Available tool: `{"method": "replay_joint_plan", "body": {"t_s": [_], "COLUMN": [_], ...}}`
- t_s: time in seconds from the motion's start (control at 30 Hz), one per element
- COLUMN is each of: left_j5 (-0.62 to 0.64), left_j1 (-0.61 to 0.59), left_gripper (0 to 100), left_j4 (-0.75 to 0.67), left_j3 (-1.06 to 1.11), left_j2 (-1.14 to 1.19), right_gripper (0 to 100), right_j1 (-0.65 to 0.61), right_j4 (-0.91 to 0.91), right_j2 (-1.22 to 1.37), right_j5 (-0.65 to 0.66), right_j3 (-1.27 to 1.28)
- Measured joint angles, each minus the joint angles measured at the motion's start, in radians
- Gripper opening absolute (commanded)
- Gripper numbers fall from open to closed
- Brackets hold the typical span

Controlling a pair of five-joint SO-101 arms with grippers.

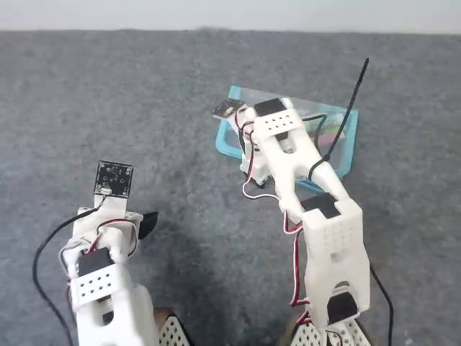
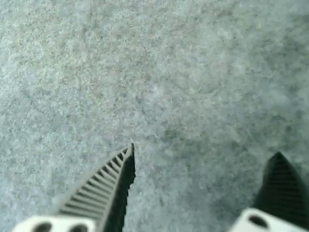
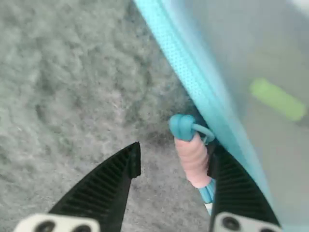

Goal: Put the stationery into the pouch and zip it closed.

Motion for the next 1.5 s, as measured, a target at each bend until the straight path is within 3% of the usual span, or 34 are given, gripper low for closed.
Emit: {"method": "replay_joint_plan", "body": {"t_s": [0.07,0.23,0.37,0.47,0.57,0.67,0.93,1.1,1.3,1.5], "left_j5": [0.000,0.000,0.000,0.000,0.000,0.000,0.000,0.000,-0.034,-0.097], "left_j1": [0.000,0.000,0.000,0.000,0.000,-0.002,0.049,0.135,0.311,0.571], "left_gripper": [39,37,23,16,19,25,30,36,36,38], "left_j4": [0.000,0.000,-0.003,-0.083,-0.170,-0.167,0.265,0.387,0.522,0.735], "left_j3": [0.000,0.000,0.015,0.043,0.061,0.054,-0.305,-0.542,-0.761,-0.802], "left_j2": [0.000,0.000,0.000,0.000,0.000,0.000,0.000,0.000,-0.069,-0.285], "right_gripper": [22.8,0.0,0.9,0.6,0.6,0.6,0.6,0.6,0.6,0.6], "right_j1": [0.000,0.015,0.066,0.080,0.087,0.077,-0.054,-0.091,-0.069,-0.064], "right_j4": [0.000,-0.015,-0.028,-0.026,0.017,0.081,0.143,0.152,0.152,0.141], "right_j2": [0.015,0.043,0.044,0.020,-0.075,-0.238,-0.764,-1.056,-1.120,-1.085], "right_j5": [0.002,0.002,-0.071,-0.109,-0.135,-0.149,-0.155,-0.155,-0.153,-0.187], "right_j3": [0.000,-0.008,-0.008,0.003,0.005,0.011,0.221,0.272,0.273,0.273]}}
